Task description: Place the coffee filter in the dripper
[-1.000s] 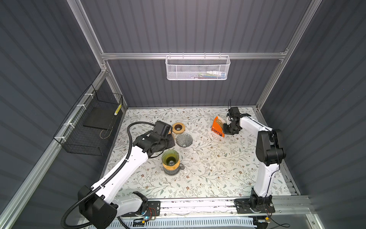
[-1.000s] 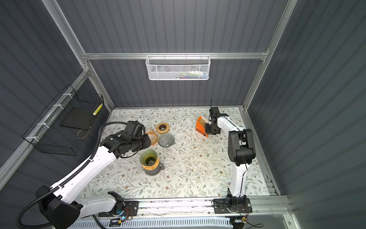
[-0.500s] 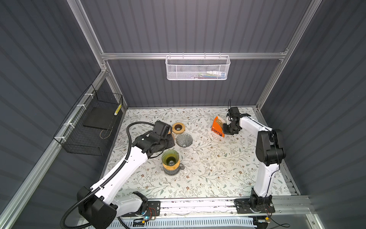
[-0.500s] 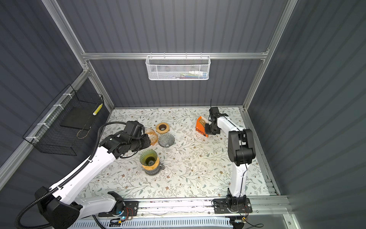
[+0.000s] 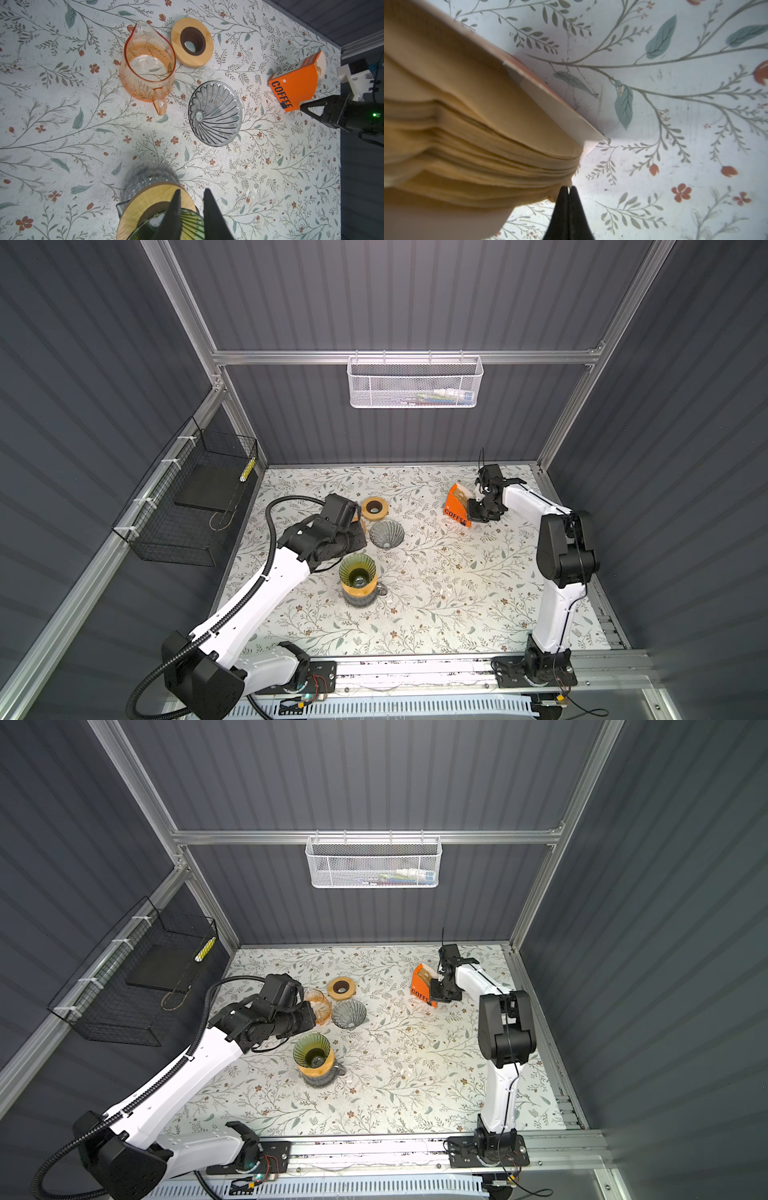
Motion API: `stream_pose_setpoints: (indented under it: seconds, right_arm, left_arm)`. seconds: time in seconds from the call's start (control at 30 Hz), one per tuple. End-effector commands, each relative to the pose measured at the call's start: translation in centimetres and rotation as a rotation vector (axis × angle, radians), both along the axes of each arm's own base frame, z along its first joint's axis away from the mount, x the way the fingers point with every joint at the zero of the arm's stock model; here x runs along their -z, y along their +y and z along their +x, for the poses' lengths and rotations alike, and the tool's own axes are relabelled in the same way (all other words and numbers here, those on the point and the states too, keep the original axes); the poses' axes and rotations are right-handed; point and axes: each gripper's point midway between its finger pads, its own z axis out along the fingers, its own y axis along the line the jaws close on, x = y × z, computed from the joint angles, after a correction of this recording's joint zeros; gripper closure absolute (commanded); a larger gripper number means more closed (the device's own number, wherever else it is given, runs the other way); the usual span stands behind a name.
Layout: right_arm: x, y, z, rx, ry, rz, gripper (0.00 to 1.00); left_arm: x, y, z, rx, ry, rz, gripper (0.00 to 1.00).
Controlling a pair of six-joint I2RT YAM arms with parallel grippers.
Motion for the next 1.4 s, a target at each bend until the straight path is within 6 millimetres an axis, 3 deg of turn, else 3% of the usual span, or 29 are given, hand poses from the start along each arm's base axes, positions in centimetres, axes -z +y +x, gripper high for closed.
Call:
stream_pose_setpoints:
  seconds: [0.0, 0.47, 0.53, 0.67, 0.77, 0.97, 1.37]
  right_arm:
    - [-0.1, 0.3, 0.1, -0.002, 0.003, 0.005, 1.00]
    - [-1.9, -0.1, -1.4, 0.003, -0.021, 0.002, 1.00]
    - [-1.8, 0.1, -1.7, -0.004, -0.016, 0.012, 0.91]
    - [-1.3, 0.1, -2.0, -0.001, -0.006, 0.013, 0.96]
    - [-1.2, 0.1, -2.1, -0.002, -0.005, 0.018, 0.89]
    - [-1.0, 0.2, -1.7, -0.005, -0.007, 0.015, 0.77]
    - [-0.3, 0.3, -0.3, 0.001, -0.004, 0.008, 0.80]
  left_arm:
    - [-0.1, 0.2, -0.4, -0.005, -0.004, -0.007, 0.79]
    - [0.1, -0.1, -0.4, 0.005, 0.004, -0.012, 0.79]
    - [0.1, -0.2, -0.4, 0.007, 0.006, -0.015, 0.79]
    - [0.2, -0.3, -0.4, 0.011, 0.011, -0.019, 0.79]
    - [0.3, -0.5, -0.4, 0.016, 0.017, -0.026, 0.79]
    - [0.3, -0.5, -0.5, 0.016, 0.016, -0.030, 0.79]
    - [0.5, -0.3, -0.5, 0.005, 0.017, -0.027, 0.79]
